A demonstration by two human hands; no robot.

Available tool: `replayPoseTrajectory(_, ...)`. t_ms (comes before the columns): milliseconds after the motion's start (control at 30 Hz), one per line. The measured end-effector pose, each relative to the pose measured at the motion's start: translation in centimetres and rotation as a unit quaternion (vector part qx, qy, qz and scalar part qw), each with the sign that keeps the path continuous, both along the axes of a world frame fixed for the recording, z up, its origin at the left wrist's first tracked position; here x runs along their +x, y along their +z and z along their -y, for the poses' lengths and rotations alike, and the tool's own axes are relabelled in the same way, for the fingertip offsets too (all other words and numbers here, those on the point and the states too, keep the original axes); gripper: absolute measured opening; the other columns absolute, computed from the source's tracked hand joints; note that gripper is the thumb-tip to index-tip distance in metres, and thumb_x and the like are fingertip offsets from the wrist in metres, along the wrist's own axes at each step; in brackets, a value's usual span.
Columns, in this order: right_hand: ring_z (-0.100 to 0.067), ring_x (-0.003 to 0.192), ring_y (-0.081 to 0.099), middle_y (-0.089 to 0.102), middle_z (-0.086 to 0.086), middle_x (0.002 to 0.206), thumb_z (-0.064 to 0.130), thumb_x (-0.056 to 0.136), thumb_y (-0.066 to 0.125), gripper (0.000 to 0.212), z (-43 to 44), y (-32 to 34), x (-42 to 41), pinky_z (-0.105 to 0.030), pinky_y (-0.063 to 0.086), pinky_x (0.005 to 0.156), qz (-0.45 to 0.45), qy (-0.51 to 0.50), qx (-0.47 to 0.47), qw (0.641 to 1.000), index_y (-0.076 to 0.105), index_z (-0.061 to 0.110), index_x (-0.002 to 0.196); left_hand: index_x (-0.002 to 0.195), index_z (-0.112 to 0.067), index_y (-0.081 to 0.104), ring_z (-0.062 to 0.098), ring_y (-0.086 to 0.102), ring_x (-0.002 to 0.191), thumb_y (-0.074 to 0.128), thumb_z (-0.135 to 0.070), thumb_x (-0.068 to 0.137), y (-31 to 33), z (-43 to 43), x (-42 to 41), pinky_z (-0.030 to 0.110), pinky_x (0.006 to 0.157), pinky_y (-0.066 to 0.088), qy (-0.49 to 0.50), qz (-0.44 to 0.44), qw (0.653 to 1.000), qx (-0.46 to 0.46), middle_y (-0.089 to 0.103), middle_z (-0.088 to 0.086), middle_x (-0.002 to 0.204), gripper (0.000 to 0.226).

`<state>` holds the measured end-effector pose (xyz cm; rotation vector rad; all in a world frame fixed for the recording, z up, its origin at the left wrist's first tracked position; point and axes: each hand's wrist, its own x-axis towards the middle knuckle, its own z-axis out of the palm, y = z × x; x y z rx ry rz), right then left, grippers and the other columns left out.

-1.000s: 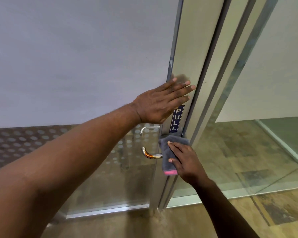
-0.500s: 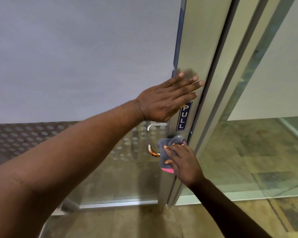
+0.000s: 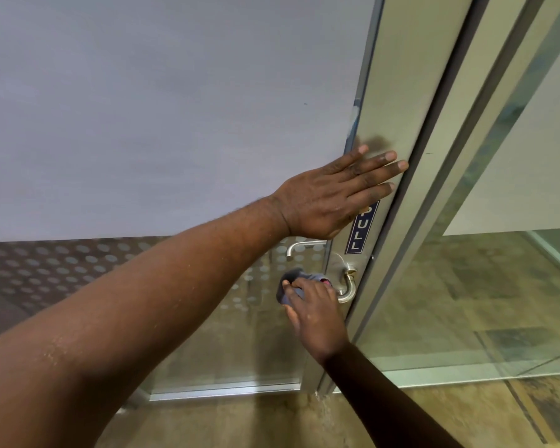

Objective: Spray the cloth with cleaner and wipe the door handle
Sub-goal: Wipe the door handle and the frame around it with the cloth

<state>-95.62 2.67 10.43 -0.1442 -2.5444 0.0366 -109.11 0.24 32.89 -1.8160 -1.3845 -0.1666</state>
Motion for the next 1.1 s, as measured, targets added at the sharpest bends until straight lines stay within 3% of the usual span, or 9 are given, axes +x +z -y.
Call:
replayPoseTrajectory(67, -0.024, 0.107, 0.065, 0.070, -0.004, 0.121, 0.030, 0.078, 0.083, 0.053, 0.2, 0.1, -0.2, -0.043, 0.041, 0.099, -0.005, 0.000, 0.010, 1.000, 0.071, 0.019, 0.128, 0.144, 0.002, 0.054, 0.039, 0.034, 0.152, 0.048, -0.012, 0.103, 0.0, 0.0, -0.1, 0.051, 0.128, 0.012, 0.001, -0.001, 1.000, 0.002, 0.039, 0.025, 0.161, 0.043)
replayPoseTrajectory(467, -0.019, 0.111, 0.062, 0.069, 0.004, 0.121, 0.025, 0.074, 0.088, 0.051, -0.9, 1.4, 1.1, -0.043, 0.051, 0.097, 0.003, 0.077, 0.012, 0.997, 0.073, 0.026, 0.123, 0.148, 0.000, 0.049, 0.038, 0.031, 0.154, 0.053, -0.014, 0.102, 0.0, 0.2, -0.1, 0.052, 0.128, 0.013, 0.023, -0.007, 1.000, 0.002, 0.036, 0.025, 0.163, 0.049)
replayPoseTrajectory(633, -0.021, 0.116, 0.063, 0.070, 0.002, 0.126, 0.020, 0.082, 0.080, 0.047, -2.6, 0.9, 1.8, -0.046, 0.050, 0.100, 0.007, 0.136, 0.012, 0.991, 0.072, 0.026, 0.127, 0.148, 0.000, 0.050, 0.037, 0.031, 0.154, 0.056, -0.012, 0.100, 0.1, 0.2, 0.0, 0.052, 0.128, 0.015, 0.031, -0.011, 0.999, 0.000, 0.036, 0.024, 0.163, 0.050)
replayPoseTrajectory(867, -0.021, 0.115, 0.060, 0.068, 0.000, 0.124, 0.020, 0.094, 0.064, 0.035, -5.2, 0.4, 2.4, -0.040, 0.047, 0.096, -0.003, 0.194, 0.027, 0.981, 0.070, 0.022, 0.128, 0.147, 0.000, 0.051, 0.038, 0.034, 0.153, 0.056, -0.012, 0.100, 0.3, 0.2, 0.1, 0.052, 0.127, 0.015, 0.037, -0.018, 0.999, -0.003, 0.038, 0.025, 0.161, 0.050)
replayPoseTrajectory(1100, -0.024, 0.114, 0.057, 0.066, -0.003, 0.123, 0.018, 0.087, 0.072, 0.037, -9.1, -0.4, 3.5, -0.036, 0.041, 0.100, -0.006, 0.201, 0.041, 0.979, 0.069, 0.018, 0.124, 0.148, 0.000, 0.051, 0.038, 0.033, 0.153, 0.058, -0.012, 0.099, 0.3, 0.2, 0.1, 0.053, 0.127, 0.016, 0.041, -0.019, 0.999, -0.006, 0.038, 0.025, 0.162, 0.051)
